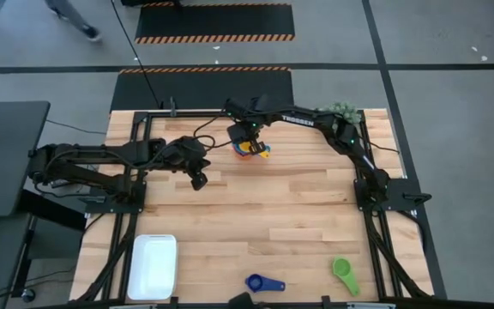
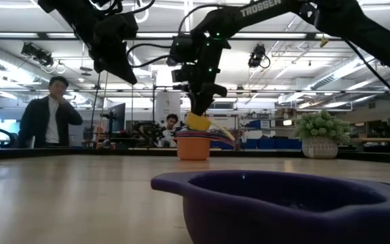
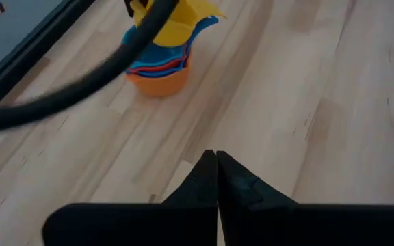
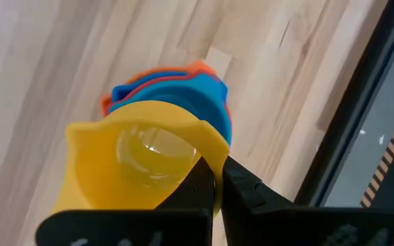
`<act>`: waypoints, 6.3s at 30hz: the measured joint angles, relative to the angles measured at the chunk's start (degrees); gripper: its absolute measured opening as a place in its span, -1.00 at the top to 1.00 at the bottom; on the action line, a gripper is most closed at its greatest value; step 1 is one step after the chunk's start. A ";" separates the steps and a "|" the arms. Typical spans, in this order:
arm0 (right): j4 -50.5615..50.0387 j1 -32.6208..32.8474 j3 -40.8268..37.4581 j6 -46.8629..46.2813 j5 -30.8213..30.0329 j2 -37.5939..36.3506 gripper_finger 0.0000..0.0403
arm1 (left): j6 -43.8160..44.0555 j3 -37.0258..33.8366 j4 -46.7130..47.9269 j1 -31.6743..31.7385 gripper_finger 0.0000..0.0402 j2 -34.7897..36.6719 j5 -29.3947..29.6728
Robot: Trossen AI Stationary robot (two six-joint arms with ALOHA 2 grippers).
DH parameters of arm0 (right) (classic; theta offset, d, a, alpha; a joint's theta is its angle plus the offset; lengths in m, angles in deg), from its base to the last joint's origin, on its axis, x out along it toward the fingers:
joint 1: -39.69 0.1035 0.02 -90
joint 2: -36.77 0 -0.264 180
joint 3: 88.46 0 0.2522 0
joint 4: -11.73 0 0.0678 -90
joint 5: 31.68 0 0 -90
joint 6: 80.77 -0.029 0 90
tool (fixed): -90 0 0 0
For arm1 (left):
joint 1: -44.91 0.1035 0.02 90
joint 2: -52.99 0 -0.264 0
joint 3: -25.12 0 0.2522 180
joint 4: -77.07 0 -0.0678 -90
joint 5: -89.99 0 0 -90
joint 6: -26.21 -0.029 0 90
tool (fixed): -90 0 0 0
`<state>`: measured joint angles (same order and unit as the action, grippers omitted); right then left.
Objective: Nest measuring cups in basket
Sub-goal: Stack the yellow measuring cup on top of the blue measuring cup
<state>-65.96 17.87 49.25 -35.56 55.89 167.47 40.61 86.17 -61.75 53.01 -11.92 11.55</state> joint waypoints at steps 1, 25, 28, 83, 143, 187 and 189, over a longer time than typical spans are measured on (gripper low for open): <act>-0.18 0.00 0.40 0.00 -0.07 0.51 0.95 | 0.00 0.00 -0.02 0.00 1.00 0.00 0.00; -0.29 0.05 0.77 2.40 0.49 0.57 0.52 | 0.02 0.00 -0.02 0.02 1.00 -0.02 0.00; -0.29 0.18 0.77 2.42 -0.07 0.57 0.43 | 0.02 0.00 -0.02 0.02 1.00 -0.02 0.00; 16.39 -18.09 -29.08 -21.44 17.32 -18.25 1.00 | -1.72 6.49 -45.31 1.49 1.00 -41.67 -2.22; 32.15 -12.53 -40.19 -21.46 20.20 -13.11 1.00 | -1.97 12.87 -38.25 5.18 1.00 -45.48 -0.85; 21.42 -9.31 -39.23 -23.03 17.94 -10.93 1.00 | 1.40 12.95 -29.65 6.50 1.00 -44.81 -2.67; 20.26 -8.71 -38.33 -23.12 17.24 -10.93 1.00 | 1.73 13.52 -28.70 6.22 1.00 -44.42 -3.61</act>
<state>-45.70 9.16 10.92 -58.68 73.13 156.54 42.33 99.69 -90.45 59.23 -56.34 7.94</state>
